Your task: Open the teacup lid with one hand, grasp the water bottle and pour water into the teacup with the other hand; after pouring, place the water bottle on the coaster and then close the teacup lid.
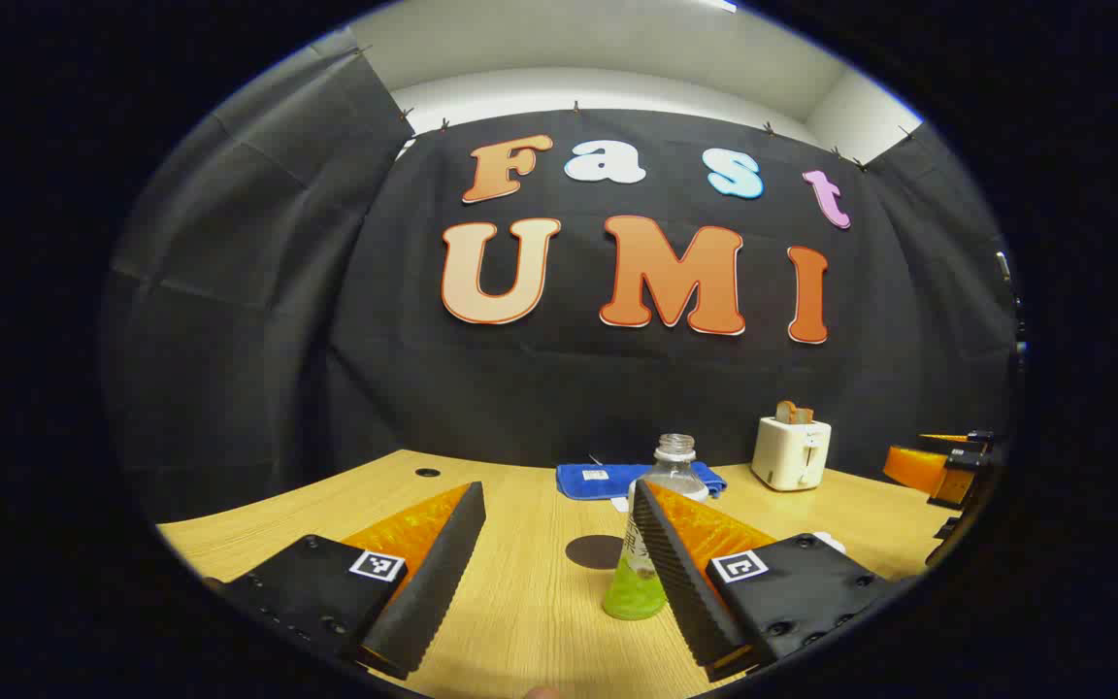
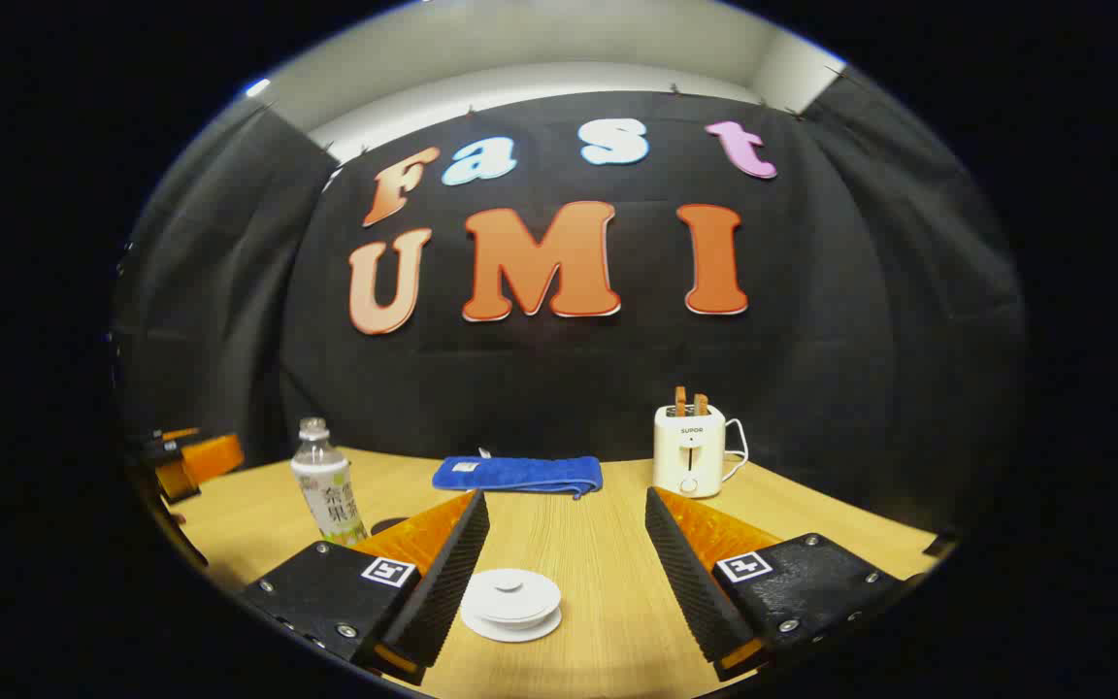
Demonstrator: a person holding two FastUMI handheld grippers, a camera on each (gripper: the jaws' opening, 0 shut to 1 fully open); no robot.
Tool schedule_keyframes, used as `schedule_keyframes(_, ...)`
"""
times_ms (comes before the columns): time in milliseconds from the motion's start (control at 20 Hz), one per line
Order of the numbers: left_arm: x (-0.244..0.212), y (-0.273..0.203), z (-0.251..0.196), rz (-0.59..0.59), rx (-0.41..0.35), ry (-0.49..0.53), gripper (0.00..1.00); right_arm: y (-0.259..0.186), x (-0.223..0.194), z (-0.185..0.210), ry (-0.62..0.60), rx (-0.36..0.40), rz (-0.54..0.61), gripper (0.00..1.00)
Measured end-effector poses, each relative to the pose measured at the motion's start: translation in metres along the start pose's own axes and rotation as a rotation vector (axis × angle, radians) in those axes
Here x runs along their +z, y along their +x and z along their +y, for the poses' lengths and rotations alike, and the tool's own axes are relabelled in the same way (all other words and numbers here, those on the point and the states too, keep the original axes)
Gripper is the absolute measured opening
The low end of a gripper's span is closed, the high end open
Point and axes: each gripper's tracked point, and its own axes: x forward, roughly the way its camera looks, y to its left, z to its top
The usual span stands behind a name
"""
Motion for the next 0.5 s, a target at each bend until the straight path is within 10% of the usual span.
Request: schedule_keyframes(500, 0.0, -0.005, 0.011, -0.01, 0.036, 0.02, 0.99, -0.012, -0.008, 0.001, 0.081, -0.031, -0.014, 0.97)
